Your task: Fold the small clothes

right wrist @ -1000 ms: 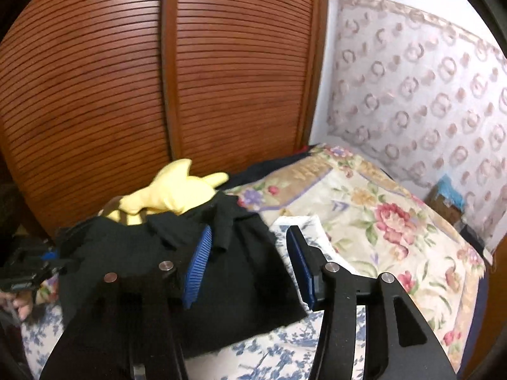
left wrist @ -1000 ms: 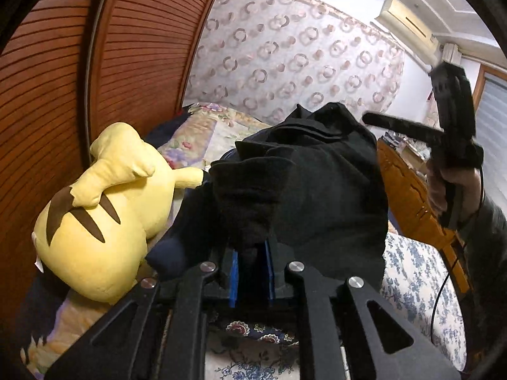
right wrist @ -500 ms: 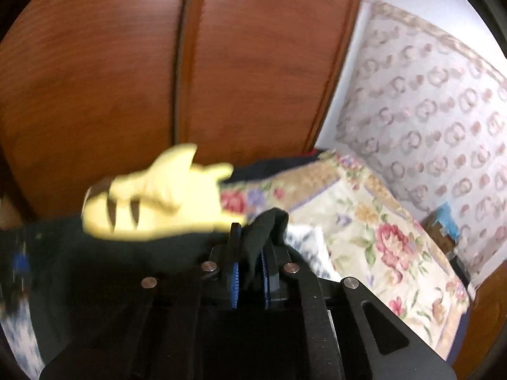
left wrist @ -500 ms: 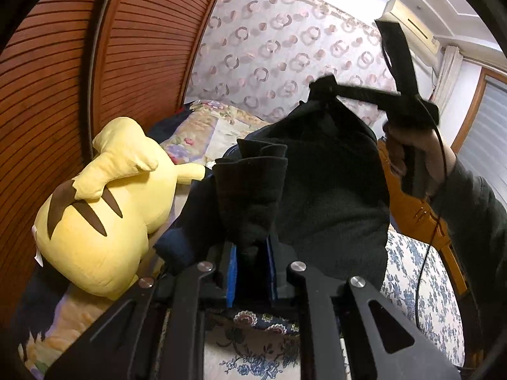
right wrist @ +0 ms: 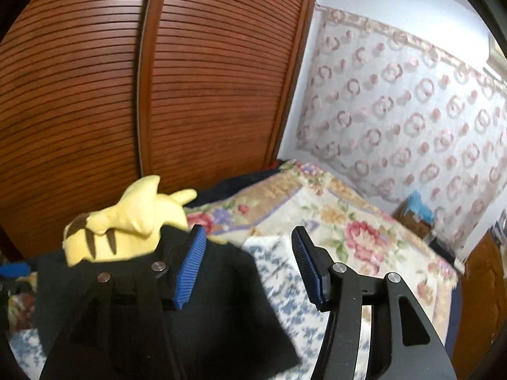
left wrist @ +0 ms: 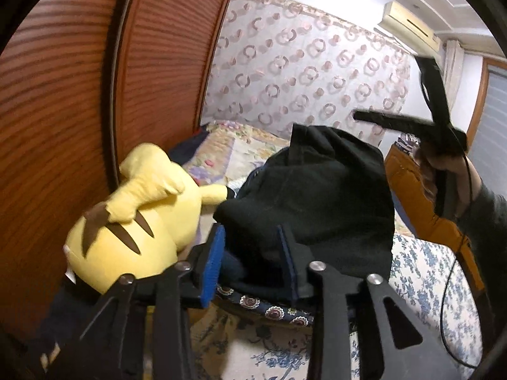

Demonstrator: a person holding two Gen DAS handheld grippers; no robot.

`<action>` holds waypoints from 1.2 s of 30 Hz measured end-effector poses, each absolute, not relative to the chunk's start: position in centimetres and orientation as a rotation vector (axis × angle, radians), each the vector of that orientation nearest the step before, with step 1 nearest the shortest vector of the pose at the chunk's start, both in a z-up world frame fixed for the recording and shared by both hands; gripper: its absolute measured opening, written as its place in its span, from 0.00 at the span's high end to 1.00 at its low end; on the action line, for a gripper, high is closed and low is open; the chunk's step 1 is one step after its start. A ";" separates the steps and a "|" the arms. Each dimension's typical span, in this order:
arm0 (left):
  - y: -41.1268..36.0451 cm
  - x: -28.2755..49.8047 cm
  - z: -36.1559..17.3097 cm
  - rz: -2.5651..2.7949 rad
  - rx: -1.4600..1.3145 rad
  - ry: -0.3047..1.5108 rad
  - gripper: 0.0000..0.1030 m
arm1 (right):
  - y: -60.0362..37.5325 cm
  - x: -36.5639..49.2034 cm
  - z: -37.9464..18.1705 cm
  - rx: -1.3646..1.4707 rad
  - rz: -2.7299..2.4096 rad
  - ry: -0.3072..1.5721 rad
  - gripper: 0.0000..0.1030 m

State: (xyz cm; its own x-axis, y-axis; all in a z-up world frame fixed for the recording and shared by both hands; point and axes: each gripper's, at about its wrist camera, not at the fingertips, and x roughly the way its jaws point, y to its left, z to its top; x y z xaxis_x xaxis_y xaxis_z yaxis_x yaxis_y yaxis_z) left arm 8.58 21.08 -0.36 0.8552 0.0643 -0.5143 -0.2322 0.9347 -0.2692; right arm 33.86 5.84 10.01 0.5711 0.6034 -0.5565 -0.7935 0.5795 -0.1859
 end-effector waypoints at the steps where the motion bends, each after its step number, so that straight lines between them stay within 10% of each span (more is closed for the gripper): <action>1: 20.9 8.3 0.0 0.160 -0.319 0.516 0.62 | 5.1 33.4 9.9 -0.439 0.849 0.474 0.44; 5: 19.3 7.5 1.2 0.150 -0.252 0.500 0.47 | 1.2 30.6 9.2 -0.385 0.833 0.510 0.43; 17: 11.2 6.4 3.3 0.065 -0.115 0.464 0.45 | -11.3 19.8 8.7 -0.226 0.722 0.490 0.24; 36: -0.7 5.6 6.2 -0.031 -0.030 0.433 0.45 | -26.4 8.5 10.3 -0.036 0.428 0.382 0.23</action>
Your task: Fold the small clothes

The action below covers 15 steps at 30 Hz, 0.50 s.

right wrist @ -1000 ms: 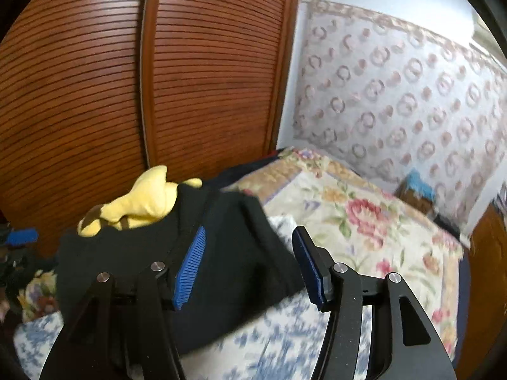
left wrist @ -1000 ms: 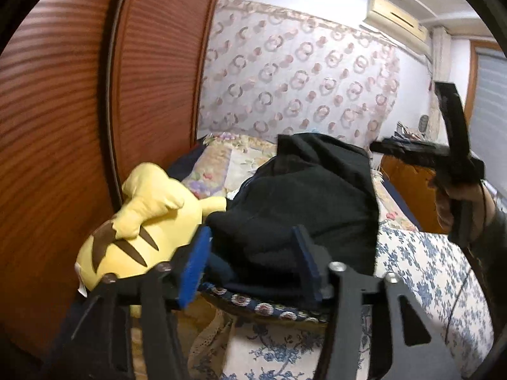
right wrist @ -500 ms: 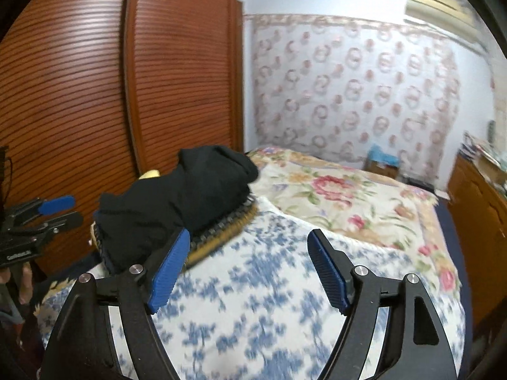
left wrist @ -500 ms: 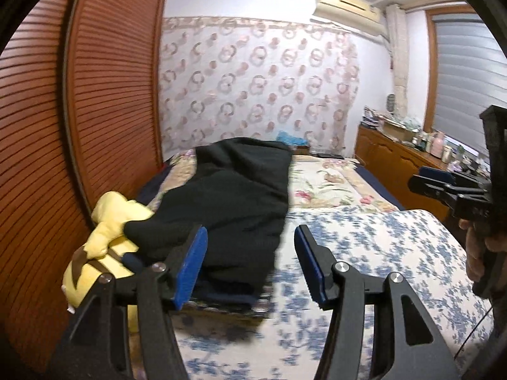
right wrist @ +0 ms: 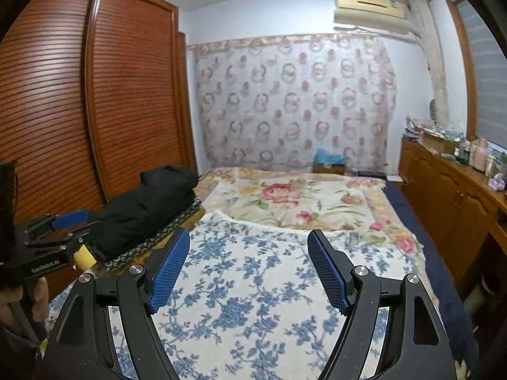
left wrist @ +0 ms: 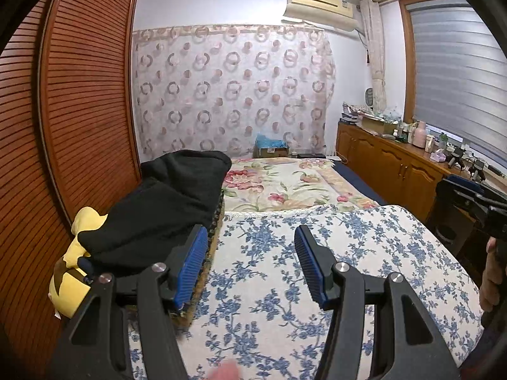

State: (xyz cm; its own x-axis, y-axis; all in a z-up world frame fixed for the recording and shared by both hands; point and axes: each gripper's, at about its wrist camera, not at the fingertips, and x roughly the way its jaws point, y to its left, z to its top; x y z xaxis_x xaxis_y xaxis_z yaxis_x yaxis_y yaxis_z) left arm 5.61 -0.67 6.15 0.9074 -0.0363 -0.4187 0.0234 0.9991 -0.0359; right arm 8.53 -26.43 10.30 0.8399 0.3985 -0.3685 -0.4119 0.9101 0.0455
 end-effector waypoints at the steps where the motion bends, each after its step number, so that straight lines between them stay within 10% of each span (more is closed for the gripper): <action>1: -1.0 5.5 6.3 -0.036 -0.023 0.429 0.45 | -26.7 8.2 10.3 -0.034 0.421 0.380 0.23; 15: -1.8 5.1 6.8 -0.038 -0.014 0.416 0.44 | -27.6 6.6 9.4 -0.022 0.371 0.377 0.23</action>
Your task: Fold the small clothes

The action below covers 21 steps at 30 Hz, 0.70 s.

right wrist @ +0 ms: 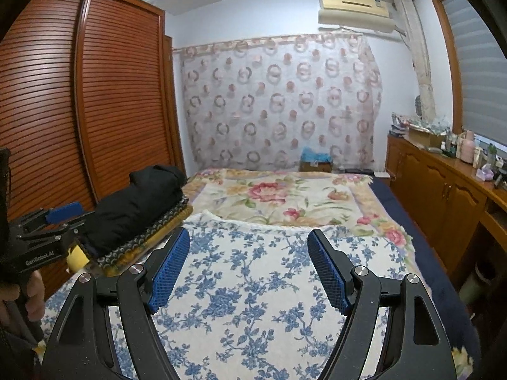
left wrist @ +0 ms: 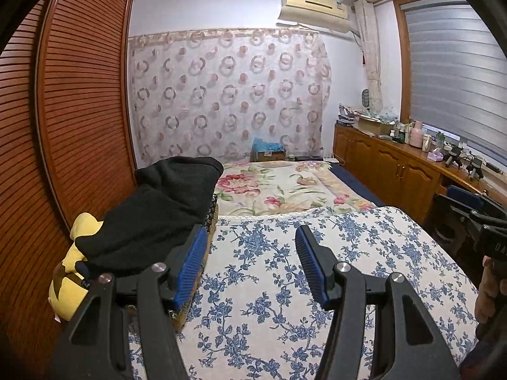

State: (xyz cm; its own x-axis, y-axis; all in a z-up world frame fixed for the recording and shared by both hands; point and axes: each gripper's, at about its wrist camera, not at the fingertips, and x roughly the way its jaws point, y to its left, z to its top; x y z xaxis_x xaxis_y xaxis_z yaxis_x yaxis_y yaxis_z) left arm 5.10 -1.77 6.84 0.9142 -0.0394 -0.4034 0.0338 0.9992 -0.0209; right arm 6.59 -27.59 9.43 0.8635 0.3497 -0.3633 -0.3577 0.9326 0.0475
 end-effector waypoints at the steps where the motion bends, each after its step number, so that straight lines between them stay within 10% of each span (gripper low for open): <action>1: -1.7 5.2 6.8 -0.038 -0.014 0.417 0.44 | -27.6 6.5 9.4 -0.023 0.369 0.376 0.23; 21: -1.5 4.8 6.9 -0.022 -0.025 0.402 0.44 | -27.9 6.4 9.4 -0.020 0.342 0.371 0.23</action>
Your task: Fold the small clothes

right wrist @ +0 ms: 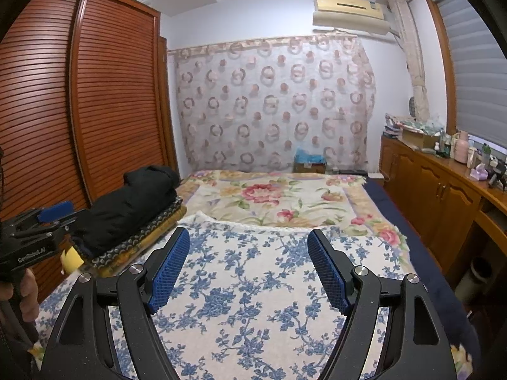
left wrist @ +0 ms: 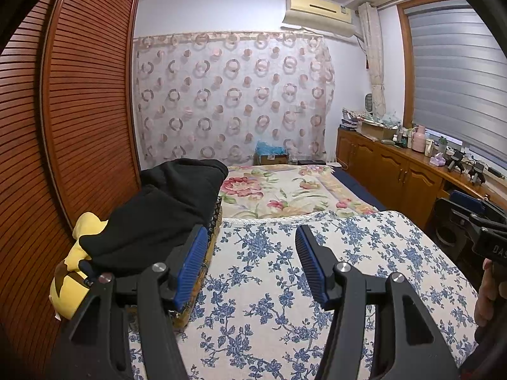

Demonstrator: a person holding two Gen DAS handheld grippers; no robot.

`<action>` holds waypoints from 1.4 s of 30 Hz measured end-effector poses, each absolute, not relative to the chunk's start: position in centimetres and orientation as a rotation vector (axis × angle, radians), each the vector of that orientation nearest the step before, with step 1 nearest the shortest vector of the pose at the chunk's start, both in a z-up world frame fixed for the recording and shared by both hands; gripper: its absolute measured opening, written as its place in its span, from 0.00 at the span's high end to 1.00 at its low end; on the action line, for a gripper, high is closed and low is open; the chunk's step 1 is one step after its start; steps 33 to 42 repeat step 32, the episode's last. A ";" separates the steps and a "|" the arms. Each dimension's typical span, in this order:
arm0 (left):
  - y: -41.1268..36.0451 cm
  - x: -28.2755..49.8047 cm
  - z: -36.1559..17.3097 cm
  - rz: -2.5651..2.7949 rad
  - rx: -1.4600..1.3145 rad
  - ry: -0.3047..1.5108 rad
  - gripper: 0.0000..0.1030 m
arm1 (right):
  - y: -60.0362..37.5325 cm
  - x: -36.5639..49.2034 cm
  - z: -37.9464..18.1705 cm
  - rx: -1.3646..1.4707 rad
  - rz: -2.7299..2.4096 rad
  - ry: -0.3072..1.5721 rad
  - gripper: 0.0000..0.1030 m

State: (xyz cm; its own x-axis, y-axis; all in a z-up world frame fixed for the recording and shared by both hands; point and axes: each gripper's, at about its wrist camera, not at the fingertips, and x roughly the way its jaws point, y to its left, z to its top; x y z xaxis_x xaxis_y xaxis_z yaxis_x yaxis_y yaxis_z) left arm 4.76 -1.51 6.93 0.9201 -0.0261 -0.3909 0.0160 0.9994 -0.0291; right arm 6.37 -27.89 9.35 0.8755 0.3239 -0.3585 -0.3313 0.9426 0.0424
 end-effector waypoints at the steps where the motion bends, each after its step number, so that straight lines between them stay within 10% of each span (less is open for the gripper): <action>1: -1.5 4.7 6.9 -0.021 -0.026 0.402 0.44 | -27.9 6.4 9.4 -0.020 0.342 0.370 0.23; 42: -1.4 4.6 7.1 -0.021 -0.024 0.396 0.44 | -28.7 6.3 9.5 -0.006 0.309 0.358 0.23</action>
